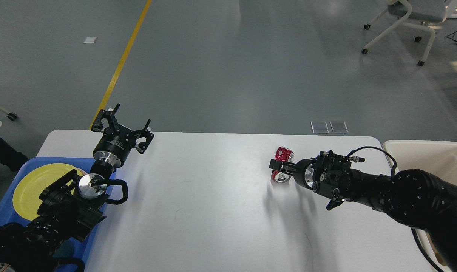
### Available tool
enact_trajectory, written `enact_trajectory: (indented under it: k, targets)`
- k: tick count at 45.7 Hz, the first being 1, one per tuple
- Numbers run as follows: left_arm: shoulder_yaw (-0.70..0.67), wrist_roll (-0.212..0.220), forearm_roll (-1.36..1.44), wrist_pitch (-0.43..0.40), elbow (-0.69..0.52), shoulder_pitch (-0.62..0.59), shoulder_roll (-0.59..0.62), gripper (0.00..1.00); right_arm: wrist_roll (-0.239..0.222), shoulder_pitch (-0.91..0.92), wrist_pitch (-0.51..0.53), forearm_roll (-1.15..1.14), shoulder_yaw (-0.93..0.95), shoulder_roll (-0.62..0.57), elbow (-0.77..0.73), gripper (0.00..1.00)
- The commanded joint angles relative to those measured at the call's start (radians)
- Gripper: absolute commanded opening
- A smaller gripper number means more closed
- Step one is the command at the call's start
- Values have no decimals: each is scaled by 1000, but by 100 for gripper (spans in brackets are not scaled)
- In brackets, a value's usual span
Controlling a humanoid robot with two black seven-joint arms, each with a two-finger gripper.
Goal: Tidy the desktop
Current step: 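Close the right gripper around the red soda can, then lift the red can and carry it into the white bin, release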
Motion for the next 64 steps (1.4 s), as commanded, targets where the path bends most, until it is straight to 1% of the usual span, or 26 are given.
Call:
enact_trajectory:
  k: [1, 15, 21, 26, 30, 33, 37, 41, 46, 51, 64]
  targets:
    - [0, 0, 0, 0, 0, 0, 0, 96, 0, -16, 0, 0, 0, 12, -23, 100]
    - [0, 0, 0, 0, 0, 0, 0, 96, 0, -53, 0, 0, 0, 29, -77, 99]
    - [0, 0, 0, 0, 0, 0, 0, 96, -1, -67, 0, 0, 0, 38, -86, 88]
    - [0, 0, 0, 0, -2, 0, 0, 96, -9, -68, -3, 0, 0, 38, -86, 86]
    - [0, 0, 0, 0, 0, 0, 0, 96, -12, -70, -8, 0, -2, 38, -86, 77]
    - [0, 0, 0, 0, 0, 0, 0, 96, -18, -70, -8, 0, -2, 40, -85, 72]
    - [0, 0, 0, 0, 0, 0, 0, 96, -20, -71, -8, 0, 0, 40, -85, 68]
    - [0, 0, 0, 0, 0, 0, 0, 96, -20, -74, -8, 0, -2, 41, -85, 67]
    - [0, 0, 0, 0, 0, 0, 0, 96, -20, -77, -8, 0, 0, 46, -85, 59]
    - [0, 0, 0, 0, 0, 0, 0, 96, -23, -77, -8, 0, 0, 46, -85, 56]
    - [0, 0, 0, 0, 0, 0, 0, 96, -23, -76, -9, 0, 0, 45, -85, 56]
